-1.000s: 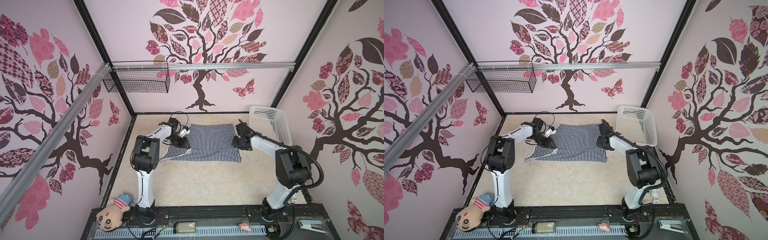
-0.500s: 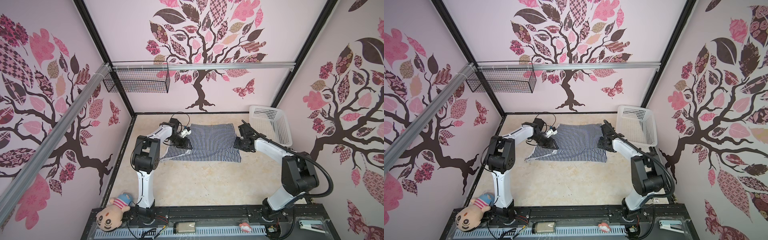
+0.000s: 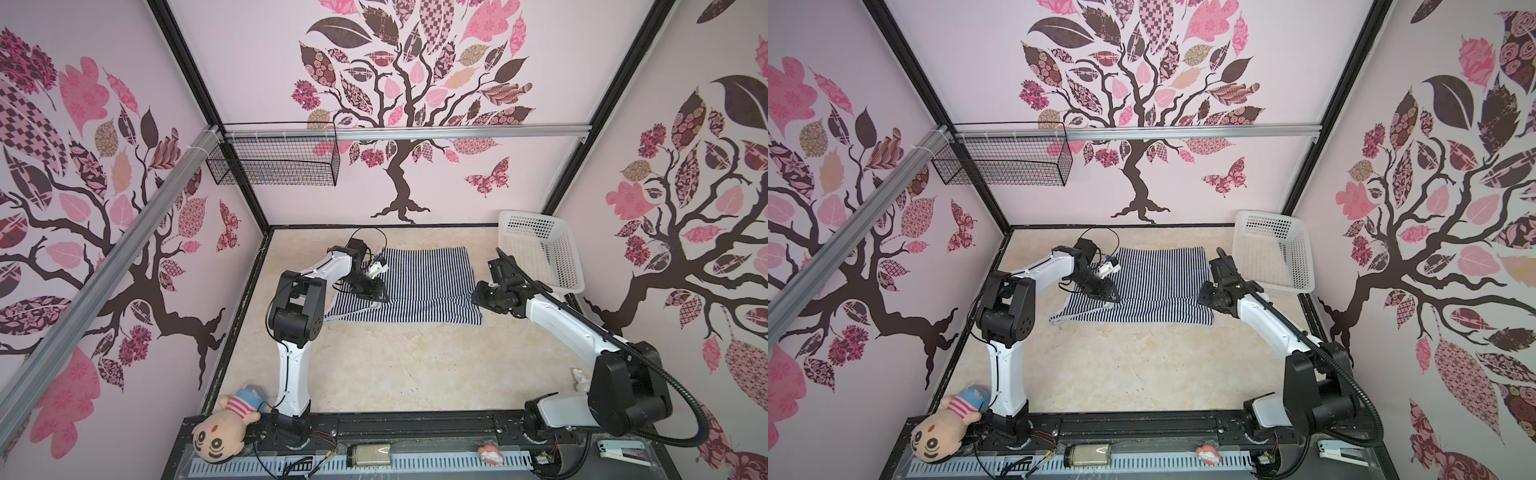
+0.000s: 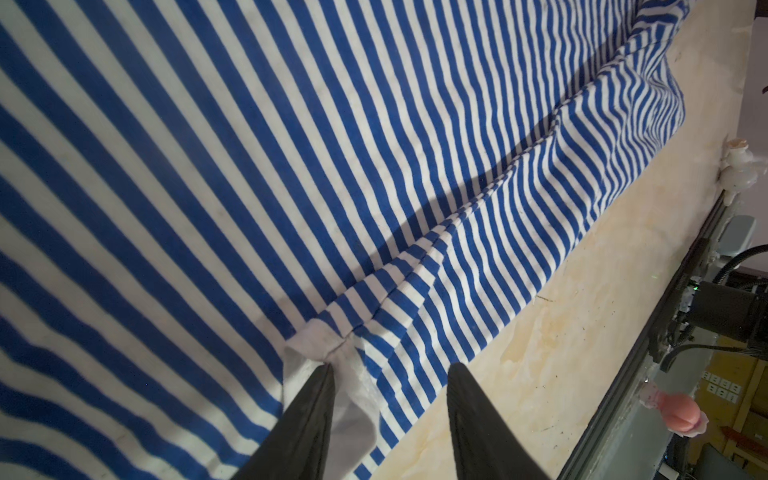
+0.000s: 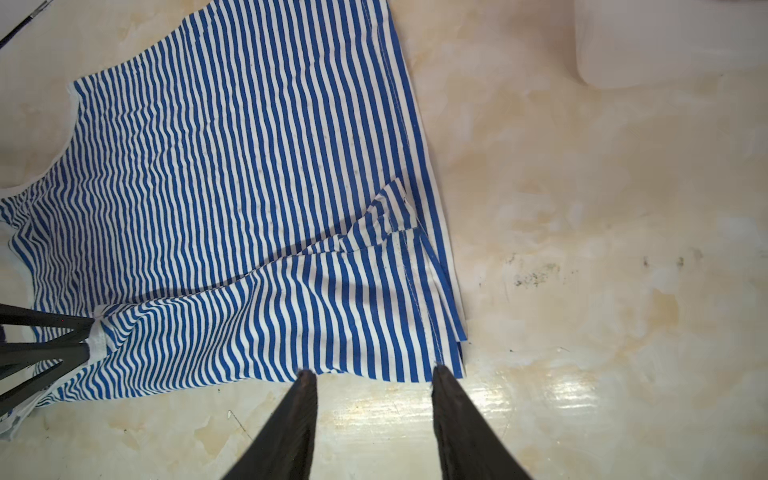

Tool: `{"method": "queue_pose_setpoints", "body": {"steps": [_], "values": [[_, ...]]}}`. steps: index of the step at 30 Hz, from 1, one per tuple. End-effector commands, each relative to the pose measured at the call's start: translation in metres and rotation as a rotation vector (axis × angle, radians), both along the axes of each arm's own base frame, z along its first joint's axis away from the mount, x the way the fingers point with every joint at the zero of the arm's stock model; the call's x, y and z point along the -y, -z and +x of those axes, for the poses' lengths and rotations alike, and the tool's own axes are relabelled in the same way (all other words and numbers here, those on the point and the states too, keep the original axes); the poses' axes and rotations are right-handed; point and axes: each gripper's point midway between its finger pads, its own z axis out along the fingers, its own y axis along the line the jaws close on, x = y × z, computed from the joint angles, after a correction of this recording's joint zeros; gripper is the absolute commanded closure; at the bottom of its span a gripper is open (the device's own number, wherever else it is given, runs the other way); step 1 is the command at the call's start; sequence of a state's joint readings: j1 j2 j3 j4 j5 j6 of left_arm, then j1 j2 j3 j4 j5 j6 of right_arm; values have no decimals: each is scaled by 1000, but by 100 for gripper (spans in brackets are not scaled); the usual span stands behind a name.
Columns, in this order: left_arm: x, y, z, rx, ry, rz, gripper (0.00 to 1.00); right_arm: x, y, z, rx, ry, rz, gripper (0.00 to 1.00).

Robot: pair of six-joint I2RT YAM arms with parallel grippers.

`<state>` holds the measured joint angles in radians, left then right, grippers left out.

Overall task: Fold and stack the tank tops
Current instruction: 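Raise the open right gripper off the fold while left gripper keeps holding its side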

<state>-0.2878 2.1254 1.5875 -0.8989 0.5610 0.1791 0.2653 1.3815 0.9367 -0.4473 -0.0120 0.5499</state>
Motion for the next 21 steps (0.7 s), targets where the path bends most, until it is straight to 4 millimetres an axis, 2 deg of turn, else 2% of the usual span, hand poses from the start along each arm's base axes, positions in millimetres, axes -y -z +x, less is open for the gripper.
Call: {"method": "queue_pose_setpoints", "body": {"steps": [1, 7, 12, 15, 21], "values": [[-3, 3, 5, 22, -12, 22, 52, -3, -5, -8, -5, -10, 13, 52], [-4, 8, 8, 22, -25, 45, 58, -8, 1, -11, -15, -20, 20, 52], [4, 5, 5, -7, -14, -3, 73, -8, 4, -13, -20, -21, 12, 53], [8, 3, 4, -23, -8, -29, 78, -7, 6, -13, -22, -17, 9, 54], [6, 2, 7, -21, -20, -36, 93, -7, 8, -14, -27, -18, 5, 54]]}}
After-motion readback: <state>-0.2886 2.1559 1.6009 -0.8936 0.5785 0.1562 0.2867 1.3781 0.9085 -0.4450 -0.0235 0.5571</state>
